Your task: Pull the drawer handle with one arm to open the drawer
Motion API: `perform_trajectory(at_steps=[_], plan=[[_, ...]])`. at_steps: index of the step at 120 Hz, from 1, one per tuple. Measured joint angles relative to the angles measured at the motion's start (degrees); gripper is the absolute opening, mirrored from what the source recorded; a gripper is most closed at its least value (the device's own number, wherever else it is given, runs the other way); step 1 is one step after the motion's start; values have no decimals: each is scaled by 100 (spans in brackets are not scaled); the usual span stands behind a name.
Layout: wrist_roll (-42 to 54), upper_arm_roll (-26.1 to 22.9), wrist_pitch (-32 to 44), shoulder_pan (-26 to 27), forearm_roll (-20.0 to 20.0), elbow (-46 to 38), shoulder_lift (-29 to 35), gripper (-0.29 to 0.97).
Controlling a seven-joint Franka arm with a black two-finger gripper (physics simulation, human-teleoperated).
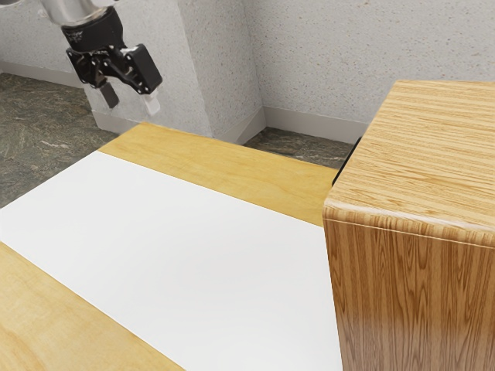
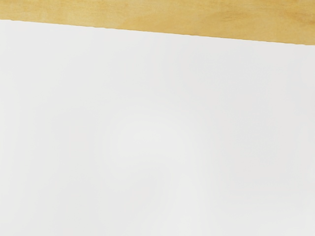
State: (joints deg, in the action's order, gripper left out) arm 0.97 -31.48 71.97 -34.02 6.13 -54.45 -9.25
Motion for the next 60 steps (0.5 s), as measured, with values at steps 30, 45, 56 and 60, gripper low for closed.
perform_trajectory(at_steps=[30,45,56,60], plan=[[22,16,56,-2,-11,-125,-87,68],[-40,1,64,35,-51,-137,-89,68],[-219,2,45,39,-120,-138,-91,68],[-277,2,17,41,-155,-142,-102,68]])
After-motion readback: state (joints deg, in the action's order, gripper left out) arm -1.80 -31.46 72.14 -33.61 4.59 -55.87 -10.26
